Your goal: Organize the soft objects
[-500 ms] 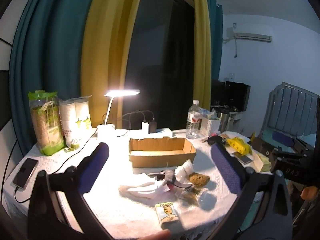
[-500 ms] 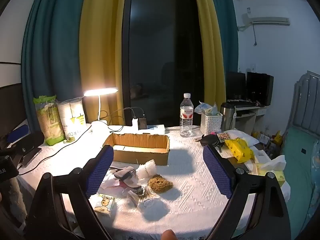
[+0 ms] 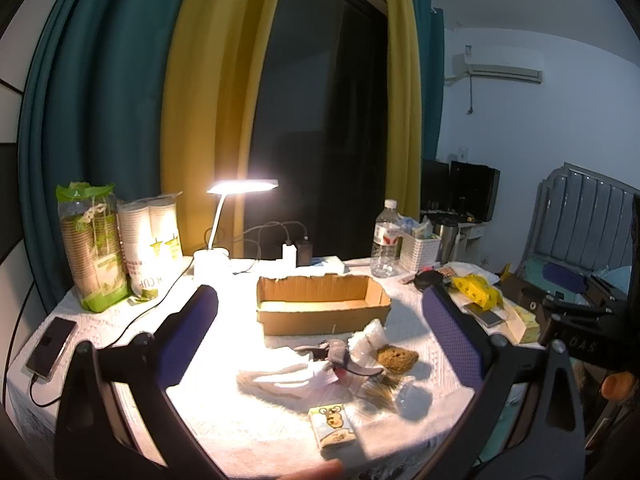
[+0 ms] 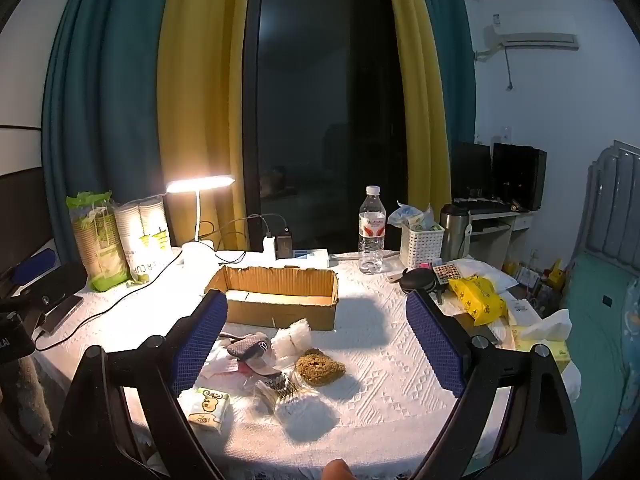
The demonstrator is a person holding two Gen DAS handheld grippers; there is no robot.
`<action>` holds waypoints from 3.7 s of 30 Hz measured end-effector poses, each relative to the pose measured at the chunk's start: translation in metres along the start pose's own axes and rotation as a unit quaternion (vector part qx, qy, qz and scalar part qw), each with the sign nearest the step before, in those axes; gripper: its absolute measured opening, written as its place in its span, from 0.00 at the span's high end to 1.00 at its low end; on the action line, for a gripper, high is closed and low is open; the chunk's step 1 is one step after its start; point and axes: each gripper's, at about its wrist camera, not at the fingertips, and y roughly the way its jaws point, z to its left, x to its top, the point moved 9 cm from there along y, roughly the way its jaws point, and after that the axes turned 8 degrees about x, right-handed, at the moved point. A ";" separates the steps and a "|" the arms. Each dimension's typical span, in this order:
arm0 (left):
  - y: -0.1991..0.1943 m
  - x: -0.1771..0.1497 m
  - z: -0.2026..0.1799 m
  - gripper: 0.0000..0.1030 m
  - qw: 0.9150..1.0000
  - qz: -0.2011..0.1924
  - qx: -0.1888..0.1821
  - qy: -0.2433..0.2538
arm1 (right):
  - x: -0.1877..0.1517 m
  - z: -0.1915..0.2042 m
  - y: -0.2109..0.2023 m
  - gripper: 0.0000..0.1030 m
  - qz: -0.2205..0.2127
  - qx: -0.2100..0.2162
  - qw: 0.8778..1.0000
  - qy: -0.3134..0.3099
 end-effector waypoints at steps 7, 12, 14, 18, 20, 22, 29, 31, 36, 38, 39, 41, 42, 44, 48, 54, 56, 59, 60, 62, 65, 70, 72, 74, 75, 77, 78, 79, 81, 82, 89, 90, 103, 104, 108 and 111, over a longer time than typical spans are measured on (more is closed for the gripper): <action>0.000 -0.001 0.000 0.01 1.000 -0.001 0.001 0.000 | 0.000 0.000 0.001 0.10 0.001 0.000 1.000 0.001; -0.002 -0.004 0.003 0.00 1.000 0.001 0.003 0.000 | -0.002 0.002 0.001 0.10 0.002 0.001 1.000 0.001; -0.001 -0.003 0.003 0.00 1.000 0.002 0.002 0.000 | -0.002 0.002 0.001 0.10 0.003 0.000 1.000 0.000; -0.001 -0.003 0.003 0.01 1.000 0.002 0.003 0.000 | -0.002 0.002 0.001 0.10 0.003 0.000 1.000 0.000; -0.001 -0.003 0.003 0.01 1.000 0.002 0.003 0.000 | -0.002 0.002 0.002 0.10 0.003 0.000 1.000 0.000; -0.001 -0.003 0.004 0.01 1.000 0.003 0.003 0.000 | -0.003 0.002 0.002 0.10 0.004 0.000 1.000 0.000; -0.001 -0.004 0.003 0.00 1.000 0.003 0.002 0.001 | -0.003 0.001 0.002 0.10 0.005 0.000 1.000 0.000; -0.002 -0.005 0.002 0.00 1.000 0.004 0.002 0.001 | -0.003 0.001 0.002 0.10 0.005 -0.001 1.000 0.000; -0.003 -0.008 0.000 0.00 1.000 0.005 0.002 0.002 | -0.005 -0.001 0.002 0.10 0.007 0.000 1.000 0.001; -0.003 -0.007 0.000 0.00 1.000 0.005 0.002 0.002 | -0.005 -0.001 0.002 0.10 0.006 -0.001 1.000 0.001; -0.003 -0.007 0.000 0.00 1.000 0.005 0.002 0.002 | -0.005 -0.001 0.002 0.10 0.007 -0.001 1.000 0.001; -0.002 -0.007 0.000 0.00 1.000 0.005 0.002 0.002 | -0.008 0.001 0.002 0.10 0.007 -0.001 1.000 0.001; -0.002 -0.007 0.000 0.00 1.000 0.005 0.002 0.002 | -0.008 0.001 0.002 0.10 0.007 -0.002 1.000 0.000; -0.002 -0.008 -0.001 0.00 1.000 0.006 0.001 0.001 | -0.008 0.001 0.002 0.10 0.007 -0.001 1.000 0.000; -0.003 -0.009 -0.001 0.00 1.000 0.005 0.001 0.000 | -0.009 0.001 0.001 0.10 0.008 -0.001 1.000 0.000; -0.003 -0.009 -0.002 0.00 1.000 0.006 0.001 0.001 | -0.009 0.001 0.002 0.10 0.008 -0.001 1.000 0.000; -0.002 -0.009 -0.001 0.00 1.000 0.006 0.001 0.001 | -0.008 0.001 0.003 0.10 0.009 -0.001 1.000 0.000; -0.002 -0.009 -0.001 0.00 1.000 0.006 0.001 0.001 | -0.009 0.001 0.003 0.10 0.009 -0.001 1.000 0.000; -0.002 -0.009 -0.001 0.00 1.000 0.006 0.001 0.001 | -0.009 0.002 0.003 0.10 0.009 -0.001 1.000 0.000; -0.002 -0.009 -0.001 0.00 1.000 0.006 0.001 0.001 | -0.008 0.001 0.003 0.10 0.009 -0.001 1.000 0.000; -0.002 -0.009 -0.001 0.01 1.000 0.006 0.001 0.000 | -0.008 0.002 0.003 0.10 0.010 -0.001 1.000 -0.001; -0.003 -0.011 -0.004 0.00 1.000 0.008 0.000 0.002 | -0.013 0.004 0.003 0.10 0.011 -0.001 1.000 0.000; -0.003 -0.012 -0.004 0.00 1.000 0.008 0.000 0.002 | -0.017 0.005 0.003 0.10 0.011 -0.002 1.000 0.000; -0.003 -0.012 -0.005 0.00 1.000 0.009 0.000 0.001 | -0.020 0.006 0.003 0.10 0.012 -0.001 1.000 0.001; -0.003 -0.013 -0.006 0.00 1.000 0.009 -0.001 0.001 | -0.022 0.007 0.003 0.10 0.013 -0.002 1.000 0.000; -0.004 -0.014 -0.008 0.00 1.000 0.010 -0.002 0.001 | -0.023 0.008 0.003 0.10 0.012 -0.001 1.000 0.001; -0.003 -0.013 -0.007 0.00 1.000 0.010 -0.001 0.001 | -0.022 0.007 0.004 0.10 0.012 -0.001 1.000 0.001; -0.003 -0.013 -0.007 0.00 1.000 0.011 -0.001 0.001 | -0.023 0.008 0.003 0.10 0.013 -0.001 1.000 0.001; -0.001 -0.012 -0.006 0.00 1.000 0.011 0.000 0.000 | -0.024 0.009 0.003 0.10 0.013 0.000 1.000 0.001; -0.001 -0.013 -0.006 0.00 1.000 0.012 0.002 -0.001 | -0.021 0.008 0.006 0.10 0.014 0.001 1.000 0.001; 0.033 -0.041 -0.003 0.00 0.998 0.065 0.005 0.002 | -0.037 0.006 0.027 0.10 0.042 0.014 0.999 0.007; 0.042 -0.050 -0.005 0.00 0.997 0.081 0.004 0.004 | -0.041 0.005 0.033 0.10 0.049 0.016 0.999 0.009; 0.140 -0.164 -0.027 0.01 0.966 0.254 -0.014 0.049 | -0.117 -0.025 0.112 0.10 0.161 0.022 0.986 0.038; 0.145 -0.173 -0.029 0.01 0.962 0.266 -0.015 0.052 | -0.121 -0.028 0.118 0.10 0.168 0.023 0.985 0.040; 0.161 -0.209 -0.035 0.04 0.948 0.310 -0.016 0.074 | -0.140 -0.035 0.140 0.10 0.196 0.033 0.979 0.046; 0.169 -0.231 -0.034 0.15 0.937 0.341 -0.013 0.076 | -0.154 -0.030 0.154 0.10 0.215 0.058 0.973 0.052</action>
